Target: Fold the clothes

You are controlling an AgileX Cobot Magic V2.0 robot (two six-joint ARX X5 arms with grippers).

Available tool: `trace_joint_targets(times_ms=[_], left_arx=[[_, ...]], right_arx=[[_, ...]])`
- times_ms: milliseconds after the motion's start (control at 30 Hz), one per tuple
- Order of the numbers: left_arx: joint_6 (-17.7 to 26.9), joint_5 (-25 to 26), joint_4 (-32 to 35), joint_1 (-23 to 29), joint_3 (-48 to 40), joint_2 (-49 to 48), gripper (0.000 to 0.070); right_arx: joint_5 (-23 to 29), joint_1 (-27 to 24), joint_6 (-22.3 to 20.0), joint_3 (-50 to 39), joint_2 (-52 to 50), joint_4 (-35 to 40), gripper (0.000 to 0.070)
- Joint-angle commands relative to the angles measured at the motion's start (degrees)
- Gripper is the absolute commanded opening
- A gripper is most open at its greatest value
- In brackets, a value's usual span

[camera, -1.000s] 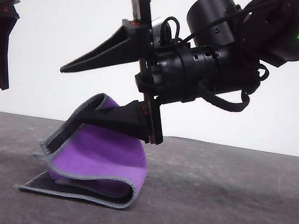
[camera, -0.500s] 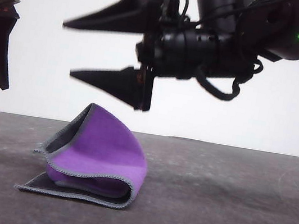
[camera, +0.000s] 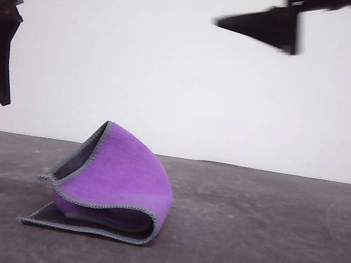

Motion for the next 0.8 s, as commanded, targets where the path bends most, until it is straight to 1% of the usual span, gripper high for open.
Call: trace_joint_targets(times_ms=[0, 67, 133, 233, 267, 300, 400, 500, 600, 767], left_arx=[[0.22, -0.09, 0.47, -0.13, 0.54, 0.46, 0.0396], [0.22, -0.09, 0.97, -0.13, 0.53, 0.46, 0.0396], [0.23, -0.09, 1.77, -0.13, 0.54, 0.46, 0.0396], [0.33, -0.11, 2.57, -0.12, 0.52, 0.46, 0.0396], [0.35, -0.11, 2.83, -0.11, 0.52, 0.46, 0.0396], [0.33, -0.11, 3.02, -0.09, 0.52, 0.46, 0.0396], [0.35, -0.11, 3.22, -0.09, 0.52, 0.46, 0.0396], [0.35, -0.09, 3.33, -0.09, 0.52, 0.46, 0.0396], [0.31, -0.09, 3.3, -0.09, 0.52, 0.46, 0.0395], [0.23, -0.09, 3.21, -0.09, 0.52, 0.46, 0.0388]], right_arx=[[10.46, -0.16, -13.4, 0.87, -3.32, -11.64, 0.0405], [20.61, -0.59, -17.42, 0.87, -7.55, -20.03, 0.0405], [29.4, -0.82, -19.5, 0.87, -11.52, -26.54, 0.0405], [40.37, -1.42, -20.16, 0.85, -16.8, -34.28, 0.0405], [43.53, -1.72, -20.12, 0.85, -18.47, -36.76, 0.0405], [45.46, -2.01, -20.16, 0.83, -19.82, -38.97, 0.0405], [47.69, -2.91, -19.89, 0.82, -22.91, -44.46, 0.0405], [47.45, -3.52, -19.69, 0.72, -24.37, -47.96, 0.0405], [47.01, -3.54, -19.69, 0.69, -24.3, -49.62, 0.0405], [46.93, -3.54, -19.72, 0.68, -23.71, -49.77, 0.0399]])
